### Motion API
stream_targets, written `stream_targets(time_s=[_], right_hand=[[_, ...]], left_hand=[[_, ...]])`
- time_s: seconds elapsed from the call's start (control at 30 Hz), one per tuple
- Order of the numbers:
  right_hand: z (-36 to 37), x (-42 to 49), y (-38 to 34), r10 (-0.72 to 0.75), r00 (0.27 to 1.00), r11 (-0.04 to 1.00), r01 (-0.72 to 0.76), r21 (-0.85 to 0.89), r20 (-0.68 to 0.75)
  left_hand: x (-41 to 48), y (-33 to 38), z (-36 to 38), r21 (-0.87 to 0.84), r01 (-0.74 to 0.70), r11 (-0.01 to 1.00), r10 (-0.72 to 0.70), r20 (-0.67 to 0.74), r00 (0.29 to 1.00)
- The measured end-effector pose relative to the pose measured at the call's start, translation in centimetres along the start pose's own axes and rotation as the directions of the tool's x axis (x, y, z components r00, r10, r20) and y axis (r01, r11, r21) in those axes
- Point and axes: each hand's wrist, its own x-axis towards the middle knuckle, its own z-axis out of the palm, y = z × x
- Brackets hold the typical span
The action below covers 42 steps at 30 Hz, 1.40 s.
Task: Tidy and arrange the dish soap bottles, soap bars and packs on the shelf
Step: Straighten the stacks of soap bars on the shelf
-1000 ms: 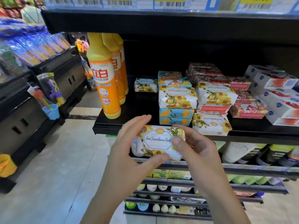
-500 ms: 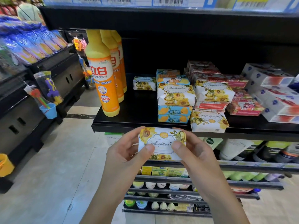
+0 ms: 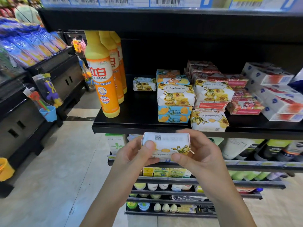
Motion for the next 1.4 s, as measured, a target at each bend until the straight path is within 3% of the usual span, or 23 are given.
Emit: stream_targets(time_s=[0.27,0.47,0.73,0.97,1.4], right_hand=[[-0.1,-0.3,-0.7,0.018,0.999,0.999,-0.016,-0.040,0.050],[0.2,-0.4,-0.8,0.185,0.982,0.981,-0.186,-0.059,-0.021],[0.5,-0.2,-0.3,0.218,0.973,0.976,-0.218,0.008,-0.080],[-0.1,-0.3,-0.1,0.153,0.988,0.986,-0.151,0.064,-0.027],[-0.5,-0.3,-0.2,0.052,0.994,0.998,-0.055,0.034,0.092]], left_hand=[[0.2,-0.1,0.3,-0.063,0.012,0.998,-0.015,-0.048,0.999],[0.4,-0.1,0.5,-0.046,-0.003,0.999,-0.002,-0.095,0.995],[0.3,0.0,0.8,-0.046,-0.013,0.999,0.009,-0.091,0.996],[0.3,0.4,0.7,-0.076,-0.009,0.997,0.008,-0.020,1.000],[1.0,0.6,0.9,-0.123,0.046,0.991,-0.049,-0.023,0.999]])
